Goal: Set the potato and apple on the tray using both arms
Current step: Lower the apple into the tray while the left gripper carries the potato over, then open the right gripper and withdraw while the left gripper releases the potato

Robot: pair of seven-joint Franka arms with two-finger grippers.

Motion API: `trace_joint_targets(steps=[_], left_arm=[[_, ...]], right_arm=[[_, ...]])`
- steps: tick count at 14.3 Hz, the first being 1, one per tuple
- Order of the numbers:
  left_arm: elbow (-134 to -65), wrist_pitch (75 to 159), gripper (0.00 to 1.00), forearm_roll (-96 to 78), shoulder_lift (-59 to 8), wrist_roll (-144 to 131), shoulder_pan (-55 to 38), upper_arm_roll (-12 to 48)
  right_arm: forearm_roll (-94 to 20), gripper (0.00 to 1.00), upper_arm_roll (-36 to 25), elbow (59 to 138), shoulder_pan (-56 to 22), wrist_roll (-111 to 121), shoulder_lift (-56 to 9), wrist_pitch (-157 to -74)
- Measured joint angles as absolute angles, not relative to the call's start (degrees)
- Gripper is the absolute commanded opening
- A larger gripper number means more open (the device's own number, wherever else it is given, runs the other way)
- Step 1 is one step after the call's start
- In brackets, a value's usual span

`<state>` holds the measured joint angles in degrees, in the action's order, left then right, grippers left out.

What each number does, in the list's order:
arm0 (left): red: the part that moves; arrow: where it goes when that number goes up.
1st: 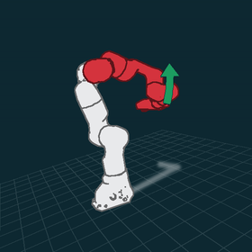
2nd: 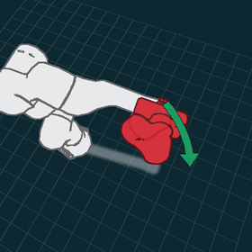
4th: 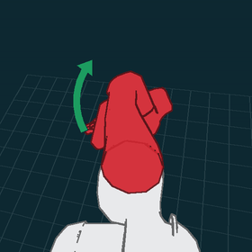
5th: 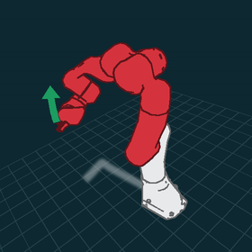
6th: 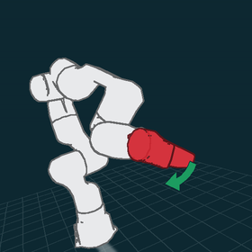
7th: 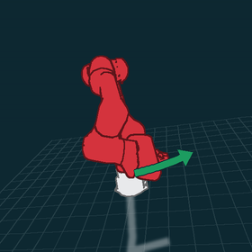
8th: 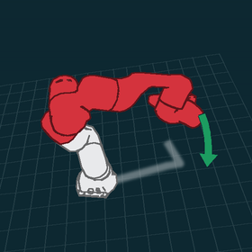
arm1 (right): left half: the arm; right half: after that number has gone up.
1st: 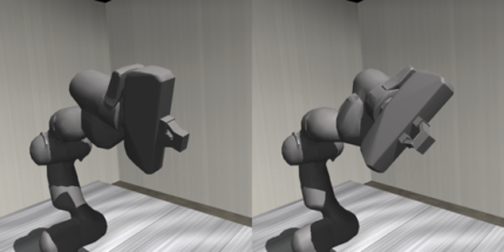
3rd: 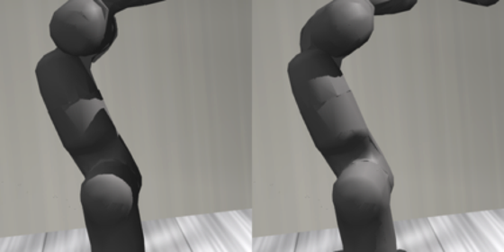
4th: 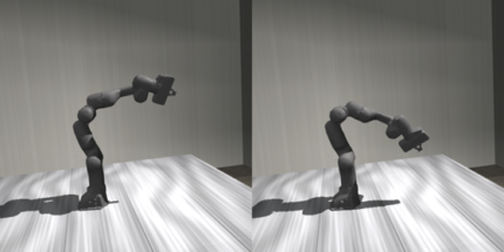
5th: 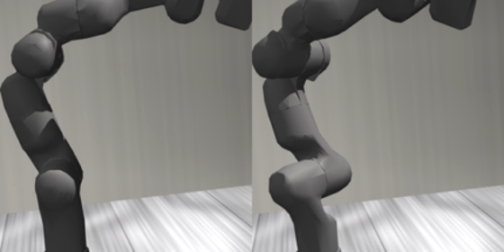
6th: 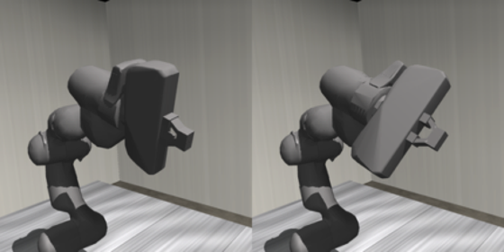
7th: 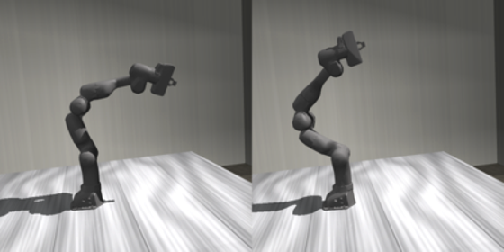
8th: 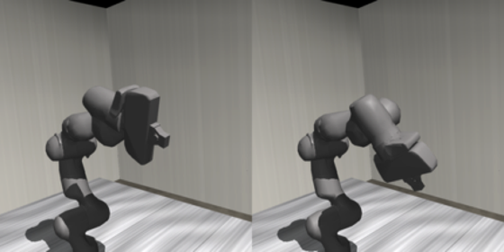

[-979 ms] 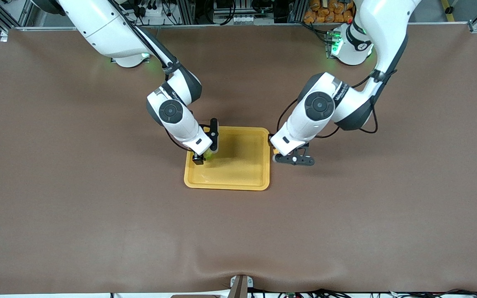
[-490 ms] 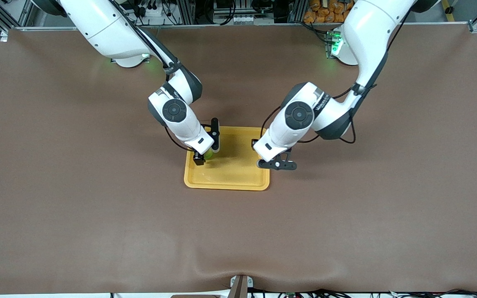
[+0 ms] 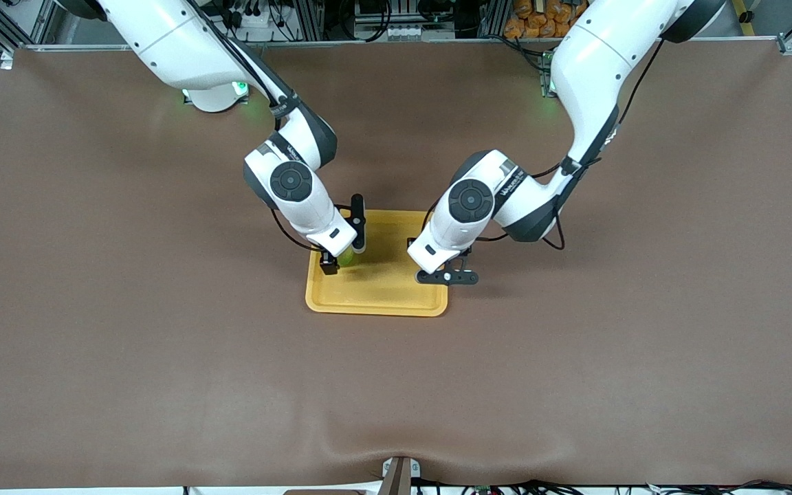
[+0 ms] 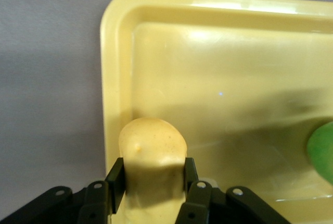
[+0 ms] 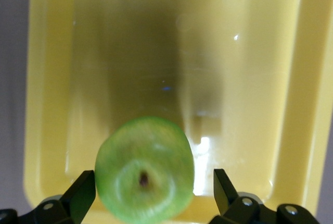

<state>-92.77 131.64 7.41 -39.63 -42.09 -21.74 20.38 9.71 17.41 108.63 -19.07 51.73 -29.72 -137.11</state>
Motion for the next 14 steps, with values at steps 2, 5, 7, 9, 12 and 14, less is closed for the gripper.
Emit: trace_joint_targets(steps=[2,5,7,9,12,14], left_arm=[[-92.68,131.99,0.29,7.50,-40.05,-43.70,-22.24,20.37],[-92.67,132.00,0.34,9.30,-40.64,-45.18,-22.53,20.34],[-92.66,132.04,0.43,9.99,-41.28,-45.57,-22.93,20.34],[-92.64,132.41,0.55,10.07,-41.85,-46.06,-23.44,20.32],[-92.63,132.58,1.00,10.61,-42.26,-46.12,-23.62,19.98],[-92.54,132.59,1.00,13.21,-42.26,-46.14,-23.59,19.72]], right_arm=[[9.71,1.00,17.86,106.97,-19.12,51.70,-28.22,-132.95],[9.71,1.00,18.14,103.58,-19.14,51.40,-26.39,-125.64],[9.71,1.00,17.87,102.00,-18.89,50.96,-25.08,-122.21],[8.34,1.00,17.49,101.53,-16.25,50.17,-23.25,-119.34],[2.63,1.00,17.27,101.50,-8.51,50.94,-21.28,-117.35],[1.82,1.00,17.25,101.46,-4.80,51.10,-20.17,-116.20]])
